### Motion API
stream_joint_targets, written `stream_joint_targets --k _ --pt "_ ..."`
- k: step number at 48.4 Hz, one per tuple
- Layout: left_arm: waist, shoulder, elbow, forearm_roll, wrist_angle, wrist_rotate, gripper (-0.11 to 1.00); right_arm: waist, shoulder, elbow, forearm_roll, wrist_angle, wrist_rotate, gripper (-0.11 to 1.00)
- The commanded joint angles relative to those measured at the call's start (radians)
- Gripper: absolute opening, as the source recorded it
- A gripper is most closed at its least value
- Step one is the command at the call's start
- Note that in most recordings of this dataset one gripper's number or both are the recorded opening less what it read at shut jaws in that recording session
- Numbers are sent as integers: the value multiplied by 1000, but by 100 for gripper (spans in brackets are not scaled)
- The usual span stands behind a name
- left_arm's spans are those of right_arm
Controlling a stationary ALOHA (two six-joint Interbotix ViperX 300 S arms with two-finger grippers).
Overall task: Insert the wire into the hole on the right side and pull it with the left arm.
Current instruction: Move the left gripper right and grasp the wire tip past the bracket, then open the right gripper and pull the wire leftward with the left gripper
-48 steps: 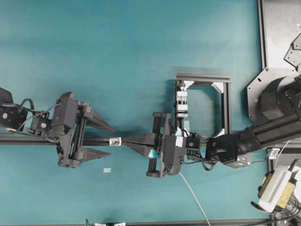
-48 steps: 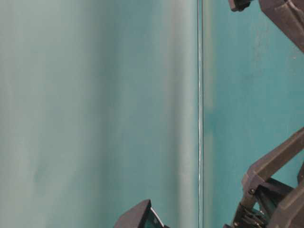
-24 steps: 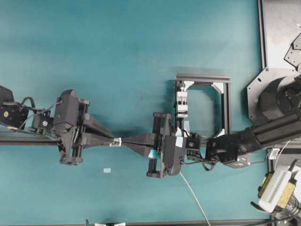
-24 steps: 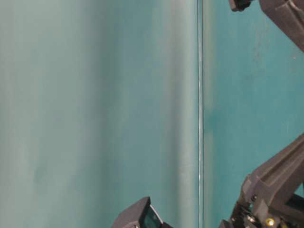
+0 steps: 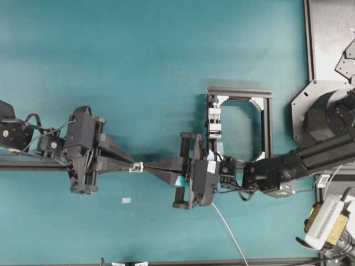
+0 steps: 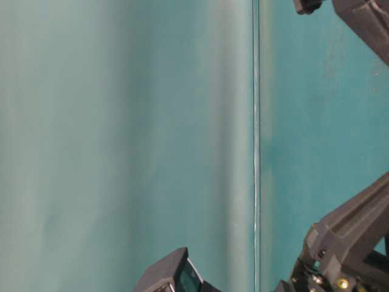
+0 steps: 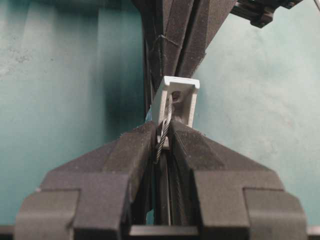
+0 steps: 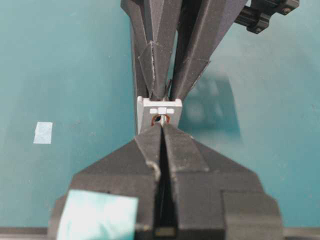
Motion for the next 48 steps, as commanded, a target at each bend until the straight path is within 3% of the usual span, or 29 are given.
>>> stream_joint_targets --k 1,7,12,16,26,48 --pt "-11 -32 -14 5 -3 2 -8 -11 -14 -15 -3 28 2 -5" --pt "-11 -37 -11 6 -2 2 -8 -11 -18 -14 -3 32 2 -5" --pt "-11 -46 -8 6 2 2 -8 -11 -32 -9 -2 29 2 7" --pt "-14 -55 -5 6 15 2 -8 -11 -44 -2 -3 29 -5 24" --pt "-18 -77 2 6 46 3 -9 -11 -72 21 -3 29 -5 80" --pt "-18 -216 103 6 104 3 -10 -11 -92 43 -3 29 -6 81"
